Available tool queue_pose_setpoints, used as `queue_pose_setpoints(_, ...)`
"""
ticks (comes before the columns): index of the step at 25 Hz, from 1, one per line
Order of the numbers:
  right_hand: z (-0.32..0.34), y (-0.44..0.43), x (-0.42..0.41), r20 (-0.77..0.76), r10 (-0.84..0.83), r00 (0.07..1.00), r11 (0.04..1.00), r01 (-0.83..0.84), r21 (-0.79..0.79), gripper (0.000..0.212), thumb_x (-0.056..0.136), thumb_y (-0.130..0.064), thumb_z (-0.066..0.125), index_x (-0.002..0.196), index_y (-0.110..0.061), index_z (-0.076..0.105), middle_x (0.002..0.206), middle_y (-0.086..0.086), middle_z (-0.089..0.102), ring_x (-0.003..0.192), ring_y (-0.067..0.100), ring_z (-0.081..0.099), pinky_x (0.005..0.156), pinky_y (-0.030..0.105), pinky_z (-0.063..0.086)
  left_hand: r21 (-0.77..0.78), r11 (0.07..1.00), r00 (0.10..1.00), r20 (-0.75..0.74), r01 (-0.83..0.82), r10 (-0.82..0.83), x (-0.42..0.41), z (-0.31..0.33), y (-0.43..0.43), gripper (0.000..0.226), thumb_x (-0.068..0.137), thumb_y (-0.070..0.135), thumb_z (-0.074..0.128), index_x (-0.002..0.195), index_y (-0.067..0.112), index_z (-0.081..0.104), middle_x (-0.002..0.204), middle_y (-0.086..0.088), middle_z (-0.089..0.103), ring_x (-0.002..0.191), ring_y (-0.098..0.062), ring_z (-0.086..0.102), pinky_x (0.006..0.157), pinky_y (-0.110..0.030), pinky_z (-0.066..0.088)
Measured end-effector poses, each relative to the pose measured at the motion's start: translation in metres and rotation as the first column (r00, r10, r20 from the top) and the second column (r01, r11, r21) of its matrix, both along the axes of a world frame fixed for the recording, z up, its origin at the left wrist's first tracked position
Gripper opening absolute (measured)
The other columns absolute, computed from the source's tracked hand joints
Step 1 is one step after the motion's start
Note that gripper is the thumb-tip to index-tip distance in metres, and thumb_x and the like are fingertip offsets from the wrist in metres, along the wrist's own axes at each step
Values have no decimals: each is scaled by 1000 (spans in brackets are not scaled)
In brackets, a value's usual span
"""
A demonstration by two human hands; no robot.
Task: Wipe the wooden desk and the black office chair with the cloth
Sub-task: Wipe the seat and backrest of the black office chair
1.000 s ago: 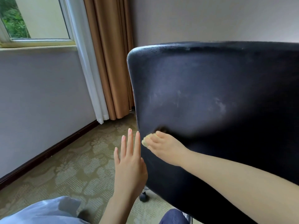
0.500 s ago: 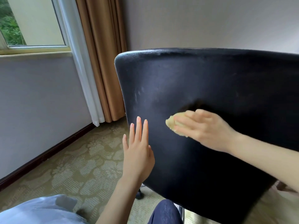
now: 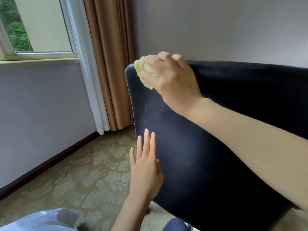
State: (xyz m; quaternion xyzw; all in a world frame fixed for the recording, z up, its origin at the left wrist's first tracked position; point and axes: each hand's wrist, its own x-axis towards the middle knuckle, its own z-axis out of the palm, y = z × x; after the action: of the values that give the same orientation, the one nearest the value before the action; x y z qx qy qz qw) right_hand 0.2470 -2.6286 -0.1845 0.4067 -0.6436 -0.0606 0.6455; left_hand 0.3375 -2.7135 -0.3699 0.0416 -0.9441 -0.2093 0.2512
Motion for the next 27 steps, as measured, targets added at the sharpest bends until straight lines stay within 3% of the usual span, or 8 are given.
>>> queue_pose_setpoints(3, -27, -32, -21, 3, -75, 997, 995, 74, 62, 25, 92, -14, 55, 110, -21, 71, 110, -7, 68, 99, 11, 65, 81, 26, 48, 3, 999, 999, 32, -33, 33, -1, -6, -11, 85, 94, 13, 36, 131, 33, -37, 139, 15, -46, 135, -12, -36, 109, -33, -18)
queue_pose_setpoints(7, -82, -40, -38, 102, -232, 967, 949, 202, 243, 33, 95, -25, 47, 126, -28, 60, 123, -11, 60, 112, 6, 56, 92, 24, 45, 6, 998, 996, 63, -61, 60, -3, -12, -21, 85, 94, 13, 35, 129, 32, -40, 142, 14, -45, 136, -11, -36, 108, -32, -20)
queue_pose_setpoints(11, -136, -27, -39, 129, -384, 914, 828, 279, 487, 46, 94, -23, 49, 140, -18, 45, 135, -3, 50, 124, 15, 47, 102, 30, 38, -19, 995, 990, 102, -99, 100, -3, -15, -27, 82, 94, 13, 33, 132, 29, -38, 142, 12, -45, 133, -11, -38, 108, -33, -20)
queue_pose_setpoints(16, -179, 31, -18, 199, -403, 893, 748, 195, 635, 42, 83, -31, 64, 125, -24, 61, 111, -9, 63, 105, 10, 59, 91, 24, 46, -20, 999, 997, 58, -50, 51, -1, -4, -14, 81, 94, 11, 34, 135, 29, -33, 142, 13, -43, 134, -11, -36, 109, -33, -17)
queue_pose_setpoints(18, -189, 64, -9, 208, -320, 924, 779, 132, 614, 29, 91, -21, 51, 115, -23, 68, 104, -9, 66, 97, 10, 62, 85, 24, 49, -3, 1000, 999, 26, -26, 26, -3, 2, -6, 81, 94, 10, 36, 142, 26, -27, 144, 13, -40, 136, -11, -33, 110, -33, -14)
queue_pose_setpoints(20, -189, 103, 3, 236, -235, 943, 846, 79, 528, 39, 97, -8, 36, 109, -20, 71, 102, -7, 68, 94, 13, 65, 80, 26, 51, 14, 1000, 1000, 14, 11, -11, -4, 9, 6, 80, 94, 10, 38, 147, 24, -21, 147, 13, -37, 139, -11, -29, 113, -34, -11)
queue_pose_setpoints(24, -149, 174, 32, 284, -114, 952, 949, 20, 316, 38, 90, -4, 57, 123, -21, 64, 121, -6, 65, 110, 15, 63, 79, 30, 50, 99, 987, 992, -17, 125, -124, -4, 24, 38, 80, 94, 9, 40, 149, 24, -16, 145, 14, -36, 139, -9, -27, 117, -38, -6)
queue_pose_setpoints(27, -96, 200, 48, 229, -78, 970, 989, 46, 141, 35, 89, -2, 63, 120, -17, 64, 122, -3, 64, 108, 20, 64, 74, 33, 50, 119, 974, 980, -62, 193, -187, -5, 34, 55, 82, 94, 9, 41, 148, 26, -18, 142, 17, -40, 135, -6, -31, 116, -36, -8)
